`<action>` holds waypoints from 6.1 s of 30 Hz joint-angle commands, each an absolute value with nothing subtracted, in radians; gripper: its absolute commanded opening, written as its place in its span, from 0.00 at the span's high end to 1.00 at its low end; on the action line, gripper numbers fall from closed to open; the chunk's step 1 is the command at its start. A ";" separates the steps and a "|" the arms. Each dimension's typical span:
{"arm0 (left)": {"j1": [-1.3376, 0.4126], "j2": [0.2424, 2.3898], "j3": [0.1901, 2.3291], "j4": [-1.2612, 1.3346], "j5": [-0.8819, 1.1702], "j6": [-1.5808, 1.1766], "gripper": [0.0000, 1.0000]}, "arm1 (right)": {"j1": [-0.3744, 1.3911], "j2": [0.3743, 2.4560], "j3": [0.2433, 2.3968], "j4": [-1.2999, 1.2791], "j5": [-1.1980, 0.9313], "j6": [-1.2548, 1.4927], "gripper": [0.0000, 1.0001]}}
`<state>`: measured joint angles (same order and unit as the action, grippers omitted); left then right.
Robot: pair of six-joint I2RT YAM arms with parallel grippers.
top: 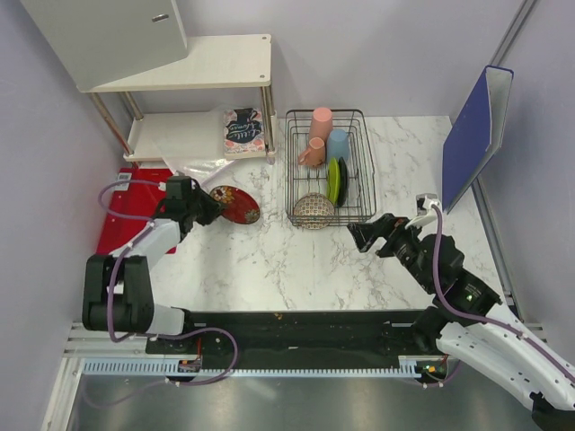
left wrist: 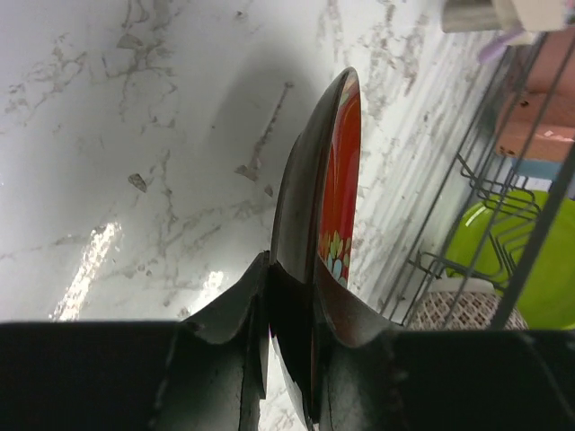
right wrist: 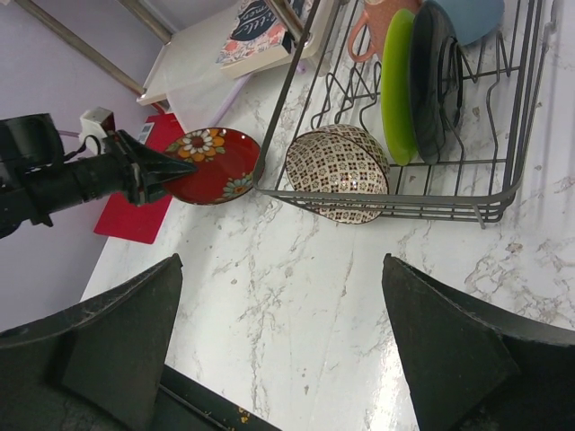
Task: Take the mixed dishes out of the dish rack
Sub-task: Place the plate at the center of the board, then pick up the plate from the dish rack.
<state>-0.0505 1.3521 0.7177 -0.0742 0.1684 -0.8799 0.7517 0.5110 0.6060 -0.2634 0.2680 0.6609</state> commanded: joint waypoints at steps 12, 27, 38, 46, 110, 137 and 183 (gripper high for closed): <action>-0.023 1.637 0.891 0.043 0.170 -0.910 0.98 | 0.753 0.508 0.603 -0.270 0.288 0.643 0.02; -0.021 1.579 0.885 -0.247 0.126 -0.838 0.47 | 0.753 0.540 0.604 -0.265 0.278 0.644 0.02; -0.008 1.416 0.919 -0.501 -0.052 -0.859 0.23 | 0.755 0.546 0.606 -0.285 0.329 0.647 0.02; -0.051 1.149 0.919 -0.566 -0.075 -0.755 0.01 | 0.753 0.705 0.721 -0.371 0.578 0.577 0.02; -0.098 0.867 0.604 -0.425 0.207 -0.744 0.01 | 0.632 1.680 1.336 -0.371 0.699 0.364 0.40; -0.098 0.899 0.595 -0.410 0.227 -0.744 0.01 | 0.584 1.746 1.270 -0.265 0.764 0.356 0.97; -0.156 0.739 0.511 0.119 0.753 -0.854 0.01 | 0.721 0.965 0.735 0.265 -0.219 0.794 1.00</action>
<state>-0.1253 0.7593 0.5560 -0.0975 0.5888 -0.7956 0.7227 0.9447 0.7460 0.0380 -0.0250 0.6754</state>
